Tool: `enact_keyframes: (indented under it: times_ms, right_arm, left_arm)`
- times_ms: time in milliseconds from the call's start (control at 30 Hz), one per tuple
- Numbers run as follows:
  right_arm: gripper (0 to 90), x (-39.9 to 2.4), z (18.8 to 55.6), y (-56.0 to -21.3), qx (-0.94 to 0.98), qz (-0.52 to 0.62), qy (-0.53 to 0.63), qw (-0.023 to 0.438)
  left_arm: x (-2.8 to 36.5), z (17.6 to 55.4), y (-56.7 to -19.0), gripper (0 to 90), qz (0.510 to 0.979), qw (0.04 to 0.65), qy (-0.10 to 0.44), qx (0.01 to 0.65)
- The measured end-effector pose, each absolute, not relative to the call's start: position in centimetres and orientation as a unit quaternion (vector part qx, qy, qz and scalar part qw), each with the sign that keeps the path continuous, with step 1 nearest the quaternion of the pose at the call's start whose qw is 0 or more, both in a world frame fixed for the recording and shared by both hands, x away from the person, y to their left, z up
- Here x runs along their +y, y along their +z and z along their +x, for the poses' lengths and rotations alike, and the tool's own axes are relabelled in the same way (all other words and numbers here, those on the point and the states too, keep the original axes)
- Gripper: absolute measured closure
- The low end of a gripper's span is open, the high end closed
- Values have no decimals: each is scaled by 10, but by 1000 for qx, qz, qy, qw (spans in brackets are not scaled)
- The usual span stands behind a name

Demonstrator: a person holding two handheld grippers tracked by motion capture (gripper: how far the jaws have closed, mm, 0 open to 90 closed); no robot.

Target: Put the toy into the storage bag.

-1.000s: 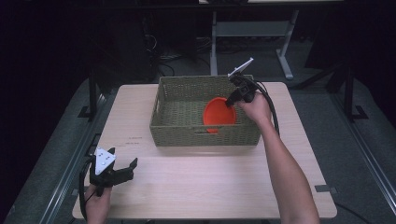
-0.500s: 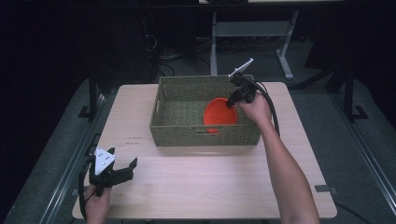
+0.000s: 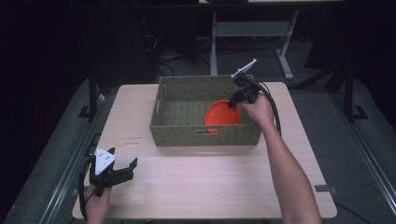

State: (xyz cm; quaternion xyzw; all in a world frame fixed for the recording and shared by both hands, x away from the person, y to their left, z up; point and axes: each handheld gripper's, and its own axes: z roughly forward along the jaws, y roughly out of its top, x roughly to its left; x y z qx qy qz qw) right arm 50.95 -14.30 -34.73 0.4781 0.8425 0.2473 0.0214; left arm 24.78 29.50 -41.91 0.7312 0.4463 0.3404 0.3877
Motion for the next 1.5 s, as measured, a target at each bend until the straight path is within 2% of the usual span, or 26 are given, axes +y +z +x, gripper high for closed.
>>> enact_keyframes:
  times_ms: [600, 1500]
  right_arm:
    - [551, -134, 508, -352, 844, 463, 271, -10]
    - [411, -132, 501, -349, 844, 451, 289, -26]
  left_arm:
    - [294, 248, -419, 128, 733, 384, 340, 446]
    - [294, 249, -419, 129, 732, 386, 338, 448]
